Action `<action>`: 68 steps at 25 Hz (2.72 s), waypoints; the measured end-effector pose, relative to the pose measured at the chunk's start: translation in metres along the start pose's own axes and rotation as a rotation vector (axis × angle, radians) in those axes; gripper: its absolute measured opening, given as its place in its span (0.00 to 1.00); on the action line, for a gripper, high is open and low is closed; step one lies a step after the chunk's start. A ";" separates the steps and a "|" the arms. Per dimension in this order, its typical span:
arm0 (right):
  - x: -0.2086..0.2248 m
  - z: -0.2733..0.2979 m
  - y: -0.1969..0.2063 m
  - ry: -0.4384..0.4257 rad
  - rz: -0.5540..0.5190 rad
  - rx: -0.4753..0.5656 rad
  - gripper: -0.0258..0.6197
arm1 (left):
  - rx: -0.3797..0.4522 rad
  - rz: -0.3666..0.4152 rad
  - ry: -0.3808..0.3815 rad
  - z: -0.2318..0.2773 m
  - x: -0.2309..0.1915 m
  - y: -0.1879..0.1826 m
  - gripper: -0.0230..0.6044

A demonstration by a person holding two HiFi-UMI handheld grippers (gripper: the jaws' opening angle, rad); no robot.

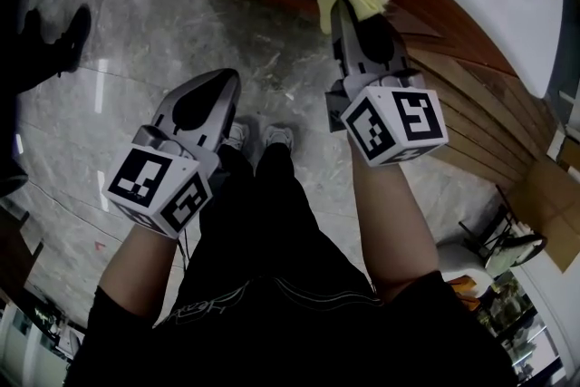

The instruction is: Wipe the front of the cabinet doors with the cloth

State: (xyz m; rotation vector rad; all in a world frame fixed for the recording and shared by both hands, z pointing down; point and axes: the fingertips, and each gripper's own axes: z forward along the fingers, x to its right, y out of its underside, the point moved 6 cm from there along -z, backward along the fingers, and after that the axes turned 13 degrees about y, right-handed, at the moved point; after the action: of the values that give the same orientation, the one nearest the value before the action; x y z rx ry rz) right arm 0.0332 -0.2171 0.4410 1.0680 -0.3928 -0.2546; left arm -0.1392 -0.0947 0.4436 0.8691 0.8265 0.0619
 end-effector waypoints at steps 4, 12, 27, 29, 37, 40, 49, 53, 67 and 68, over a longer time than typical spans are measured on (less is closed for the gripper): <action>0.009 -0.008 0.002 0.017 0.006 0.004 0.10 | -0.012 0.005 0.014 0.007 0.005 0.003 0.05; 0.037 -0.025 0.005 0.076 0.033 0.017 0.10 | -0.057 0.022 0.053 0.026 0.020 0.008 0.05; 0.104 -0.072 0.013 0.207 0.082 0.046 0.10 | -0.140 0.069 0.133 0.069 0.059 0.024 0.05; 0.114 -0.080 0.015 0.230 0.090 0.051 0.10 | -0.152 0.079 0.147 0.074 0.066 0.026 0.05; 0.153 -0.109 0.028 0.321 0.127 0.063 0.10 | -0.194 0.105 0.188 0.091 0.083 0.038 0.05; 0.166 -0.117 0.030 0.349 0.148 0.071 0.10 | -0.211 0.115 0.203 0.097 0.091 0.041 0.05; 0.184 -0.133 0.039 0.399 0.163 0.071 0.10 | -0.230 0.120 0.227 0.106 0.098 0.049 0.05; 0.181 -0.137 0.043 0.396 0.165 0.068 0.10 | -0.234 0.119 0.228 0.103 0.098 0.052 0.05; 0.126 -0.103 0.053 0.243 0.120 0.038 0.10 | -0.183 0.069 0.177 0.076 0.063 0.048 0.05; 0.119 -0.098 0.053 0.218 0.105 0.031 0.10 | -0.178 0.064 0.170 0.072 0.059 0.047 0.05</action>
State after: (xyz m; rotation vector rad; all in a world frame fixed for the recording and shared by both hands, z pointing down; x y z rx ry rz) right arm 0.1833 -0.1601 0.4689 1.0900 -0.2561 -0.0380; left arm -0.0373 -0.0887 0.4665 0.7282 0.9366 0.2645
